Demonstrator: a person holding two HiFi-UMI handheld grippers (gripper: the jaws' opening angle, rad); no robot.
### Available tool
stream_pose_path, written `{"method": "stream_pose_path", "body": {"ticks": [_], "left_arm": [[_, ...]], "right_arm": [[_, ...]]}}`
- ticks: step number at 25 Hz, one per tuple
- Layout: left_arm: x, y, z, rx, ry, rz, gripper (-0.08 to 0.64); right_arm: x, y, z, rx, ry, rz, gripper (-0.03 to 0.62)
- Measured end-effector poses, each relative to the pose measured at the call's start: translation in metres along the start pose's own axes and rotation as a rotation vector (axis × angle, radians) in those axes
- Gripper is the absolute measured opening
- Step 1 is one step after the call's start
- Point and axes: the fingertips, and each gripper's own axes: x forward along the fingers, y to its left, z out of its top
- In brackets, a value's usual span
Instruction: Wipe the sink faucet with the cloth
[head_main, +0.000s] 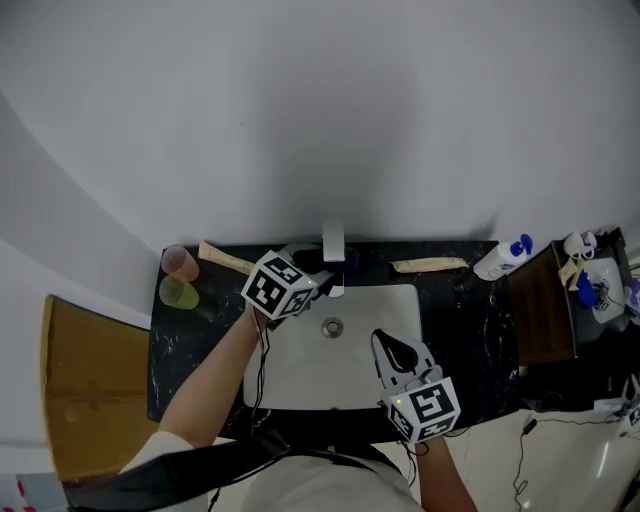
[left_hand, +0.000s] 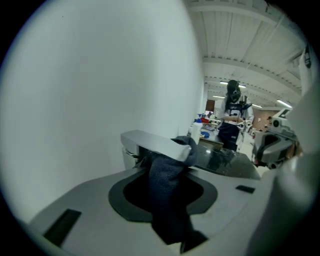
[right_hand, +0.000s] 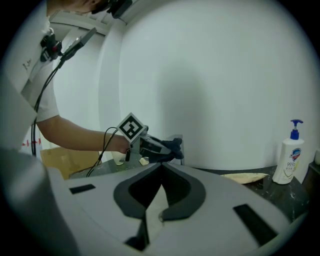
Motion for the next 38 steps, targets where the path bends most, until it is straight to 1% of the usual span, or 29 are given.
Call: {"method": "stream_pose_path", "body": {"ticks": [2, 5, 7, 10, 12, 13, 15, 17, 21, 23, 24, 25, 26, 27, 29, 31, 33, 35, 36, 38], "left_arm": [[0.002, 0.010, 0.003, -0.035, -0.011, 0.025, 0.120], [0.000, 0.006, 0.003, -0.039, -0.027, 0.047, 0.120], [-0.006, -0.009, -0.001, -0.015, -0.033, 0.038, 0.120], [-0.020, -0.042, -0.013, 0.015, -0.046, -0.011, 0.120], [-0.027, -0.054, -0.019, 0.008, -0.061, -0.015, 0.120], [-0.028, -0.053, -0.020, -0.008, -0.068, -0.007, 0.120], [-0.026, -0.042, -0.017, -0.046, -0.082, 0.018, 0.120], [-0.021, -0.026, -0.009, -0.066, -0.083, 0.058, 0.120], [-0.013, 0.009, 0.002, -0.103, -0.066, 0.177, 0.120], [-0.012, 0.022, 0.003, -0.163, -0.073, 0.226, 0.120], [-0.012, 0.025, 0.003, -0.192, -0.077, 0.240, 0.120], [-0.012, 0.026, 0.003, -0.205, -0.078, 0.247, 0.120], [-0.011, 0.023, 0.003, -0.197, -0.074, 0.247, 0.120], [-0.010, 0.017, 0.003, -0.169, -0.066, 0.239, 0.120], [-0.009, 0.001, 0.003, -0.084, -0.043, 0.209, 0.120], [-0.010, -0.017, 0.001, -0.032, -0.031, 0.171, 0.120], [-0.012, -0.033, -0.002, -0.008, -0.032, 0.137, 0.120], [-0.012, -0.039, -0.003, 0.014, -0.033, 0.131, 0.120], [-0.011, -0.038, -0.002, 0.009, -0.036, 0.134, 0.120], [-0.012, -0.026, 0.001, -0.036, -0.051, 0.151, 0.120]], "right_arm": [[-0.002, -0.002, -0.002, 0.003, 0.002, -0.004, 0.002], [-0.001, -0.002, -0.003, 0.006, 0.002, -0.001, 0.002], [-0.001, 0.001, -0.004, 0.005, 0.002, 0.006, 0.002], [0.000, 0.003, -0.006, 0.008, 0.002, 0.014, 0.002], [0.000, 0.003, -0.007, 0.006, 0.006, 0.017, 0.002], [0.000, 0.003, -0.006, 0.005, 0.009, 0.018, 0.002], [-0.001, 0.002, -0.007, 0.006, 0.012, 0.015, 0.002], [-0.001, 0.001, -0.008, 0.006, 0.013, 0.011, 0.002], [-0.002, -0.001, -0.011, 0.011, 0.018, 0.004, 0.002], [-0.003, -0.001, -0.013, 0.013, 0.022, 0.003, 0.002], [-0.004, -0.001, -0.013, 0.013, 0.023, 0.002, 0.002], [-0.004, -0.001, -0.013, 0.013, 0.024, 0.002, 0.002], [-0.004, -0.002, -0.013, 0.013, 0.023, 0.002, 0.002], [-0.005, -0.002, -0.013, 0.014, 0.021, 0.002, 0.002], [-0.006, -0.003, -0.014, 0.016, 0.018, 0.001, 0.002], [-0.005, -0.003, -0.015, 0.017, 0.019, 0.001, 0.002], [-0.004, -0.002, -0.015, 0.017, 0.022, 0.003, 0.002], [-0.003, -0.002, -0.016, 0.016, 0.025, 0.004, 0.002], [-0.003, -0.002, -0.017, 0.015, 0.027, 0.004, 0.002], [-0.002, -0.001, -0.017, 0.013, 0.028, 0.006, 0.002]]}}
